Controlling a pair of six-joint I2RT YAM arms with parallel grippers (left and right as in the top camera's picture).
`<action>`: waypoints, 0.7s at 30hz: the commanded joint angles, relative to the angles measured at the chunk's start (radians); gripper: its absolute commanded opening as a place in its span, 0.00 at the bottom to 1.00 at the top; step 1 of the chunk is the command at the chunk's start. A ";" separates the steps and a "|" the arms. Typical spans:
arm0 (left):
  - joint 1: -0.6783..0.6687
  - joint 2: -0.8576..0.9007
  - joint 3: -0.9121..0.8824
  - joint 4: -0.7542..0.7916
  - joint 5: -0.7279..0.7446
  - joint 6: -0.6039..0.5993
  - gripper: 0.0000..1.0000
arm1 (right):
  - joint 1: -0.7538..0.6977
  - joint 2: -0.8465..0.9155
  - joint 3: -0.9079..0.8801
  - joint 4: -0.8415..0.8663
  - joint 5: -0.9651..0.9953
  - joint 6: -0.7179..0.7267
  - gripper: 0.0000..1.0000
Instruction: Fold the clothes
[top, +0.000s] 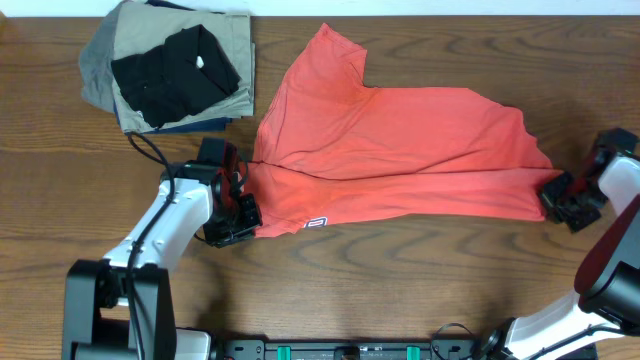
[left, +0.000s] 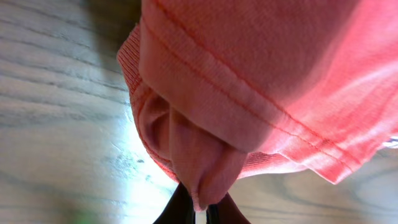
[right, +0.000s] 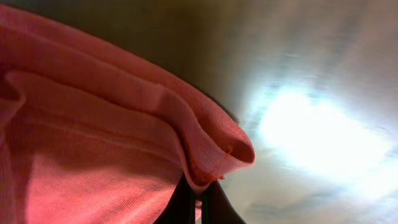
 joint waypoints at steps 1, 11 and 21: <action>-0.026 -0.058 -0.005 -0.024 0.020 0.007 0.06 | -0.074 0.002 -0.009 -0.026 0.018 0.018 0.01; -0.138 -0.134 -0.006 -0.167 0.020 -0.108 0.06 | -0.253 -0.017 -0.009 -0.113 0.008 0.015 0.01; -0.226 -0.135 -0.006 -0.277 0.017 -0.174 0.06 | -0.312 -0.180 -0.009 -0.165 0.041 0.039 0.01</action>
